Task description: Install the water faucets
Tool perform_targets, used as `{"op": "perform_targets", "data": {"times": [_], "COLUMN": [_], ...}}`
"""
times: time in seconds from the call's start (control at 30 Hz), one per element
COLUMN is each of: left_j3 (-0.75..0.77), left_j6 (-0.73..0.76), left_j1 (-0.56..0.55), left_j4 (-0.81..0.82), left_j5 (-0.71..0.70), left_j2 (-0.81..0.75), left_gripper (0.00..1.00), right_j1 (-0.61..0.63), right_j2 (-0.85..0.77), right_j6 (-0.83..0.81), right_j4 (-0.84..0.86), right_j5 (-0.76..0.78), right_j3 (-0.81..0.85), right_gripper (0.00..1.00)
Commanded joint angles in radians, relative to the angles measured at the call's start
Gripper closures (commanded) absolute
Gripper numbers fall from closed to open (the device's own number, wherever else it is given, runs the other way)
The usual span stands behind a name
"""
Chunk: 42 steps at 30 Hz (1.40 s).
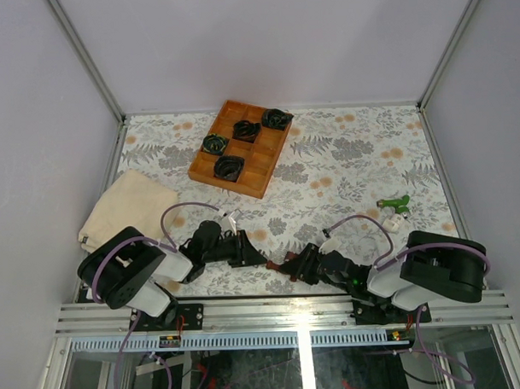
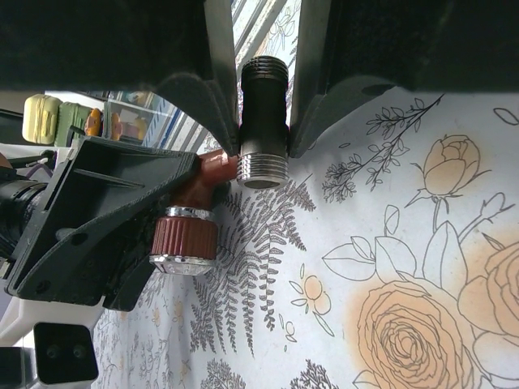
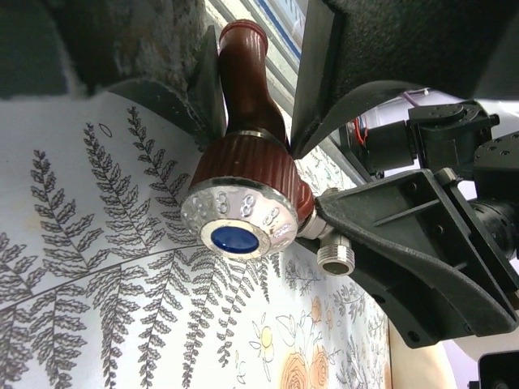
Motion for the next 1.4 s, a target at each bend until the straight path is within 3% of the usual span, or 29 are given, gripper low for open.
{"op": "perform_targets", "data": {"times": [0.0, 0.23, 0.37, 0.43, 0.57, 0.63, 0.7, 0.9, 1.13, 1.37], "left_j3": [-0.001, 0.0, 0.0, 0.001, -0.002, -0.002, -0.001, -0.006, 0.002, 0.035], "left_j6": [-0.004, -0.006, -0.006, -0.006, -0.008, -0.006, -0.005, -0.014, -0.002, 0.004], "left_j1": [-0.01, -0.01, -0.01, -0.01, -0.011, -0.01, -0.01, -0.011, -0.003, 0.088], "left_j4": [0.077, 0.076, 0.073, 0.073, 0.068, 0.053, 0.044, -0.007, -0.141, -0.269], "left_j5": [0.024, 0.023, 0.02, 0.018, 0.01, 0.003, -0.006, -0.043, -0.073, 0.048], "left_j2": [0.009, 0.009, 0.011, 0.01, -0.003, -0.018, -0.033, -0.126, -0.314, -0.536], "left_gripper": [1.0, 1.0, 1.0, 1.0, 1.0, 1.0, 1.0, 1.0, 1.0, 1.0], "right_j1": [-0.001, -0.002, -0.001, -0.002, -0.002, -0.001, -0.002, -0.002, -0.001, -0.002], "right_j2": [0.059, 0.11, 0.124, 0.122, 0.084, 0.049, 0.001, -0.225, -0.528, -0.774], "right_j6": [-0.036, -0.035, -0.043, -0.057, -0.108, -0.133, -0.172, -0.336, -0.507, -0.707], "right_j4": [0.001, 0.09, 0.091, 0.105, 0.127, 0.11, 0.056, -0.244, -0.47, -0.447], "right_j5": [0.041, 0.054, 0.049, 0.057, 0.061, 0.061, 0.058, 0.078, 0.175, 0.267], "right_j3": [0.008, -0.01, 0.0, -0.005, -0.017, -0.017, -0.012, 0.035, 0.023, 0.005], "right_gripper": [0.57, 0.52, 0.55, 0.61, 0.83, 0.84, 0.91, 0.99, 1.0, 1.0]}}
